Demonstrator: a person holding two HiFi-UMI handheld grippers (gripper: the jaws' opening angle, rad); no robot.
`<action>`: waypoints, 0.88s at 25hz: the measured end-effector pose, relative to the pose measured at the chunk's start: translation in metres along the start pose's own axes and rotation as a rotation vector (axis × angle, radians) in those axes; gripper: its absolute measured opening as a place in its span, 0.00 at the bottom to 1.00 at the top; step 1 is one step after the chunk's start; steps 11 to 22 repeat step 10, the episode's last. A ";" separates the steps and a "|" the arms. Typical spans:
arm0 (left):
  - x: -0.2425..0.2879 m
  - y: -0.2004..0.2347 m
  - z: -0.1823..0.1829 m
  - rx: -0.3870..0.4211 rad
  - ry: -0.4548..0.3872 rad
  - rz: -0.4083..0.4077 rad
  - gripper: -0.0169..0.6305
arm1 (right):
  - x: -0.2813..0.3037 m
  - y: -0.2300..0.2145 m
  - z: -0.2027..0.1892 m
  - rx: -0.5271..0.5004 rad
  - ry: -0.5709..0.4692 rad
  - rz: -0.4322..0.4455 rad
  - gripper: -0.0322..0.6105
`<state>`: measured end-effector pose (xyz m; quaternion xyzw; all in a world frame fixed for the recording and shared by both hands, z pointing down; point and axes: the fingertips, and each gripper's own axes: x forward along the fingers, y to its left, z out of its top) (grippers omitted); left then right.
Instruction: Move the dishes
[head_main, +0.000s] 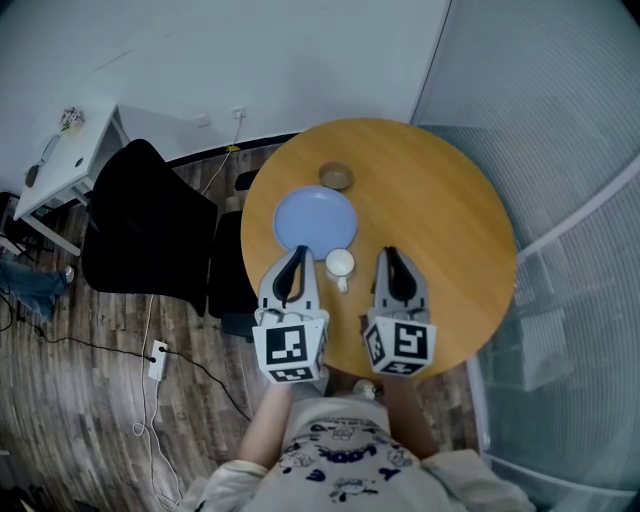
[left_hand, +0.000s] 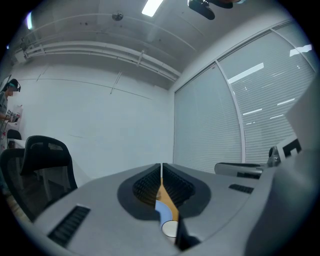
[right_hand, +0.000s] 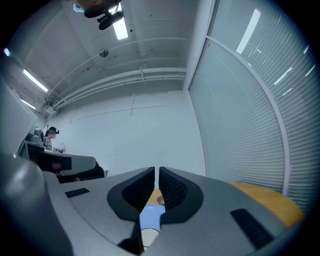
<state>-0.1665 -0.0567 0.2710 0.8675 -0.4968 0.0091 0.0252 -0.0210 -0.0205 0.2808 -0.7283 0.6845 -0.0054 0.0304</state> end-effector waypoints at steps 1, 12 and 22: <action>0.000 0.000 0.001 -0.001 0.000 0.001 0.05 | 0.000 -0.001 0.001 0.000 -0.001 0.000 0.09; 0.000 0.005 0.003 -0.005 -0.010 0.005 0.05 | 0.002 0.002 0.001 -0.008 -0.007 0.003 0.09; 0.000 0.005 0.003 -0.005 -0.010 0.005 0.05 | 0.002 0.002 0.001 -0.008 -0.007 0.003 0.09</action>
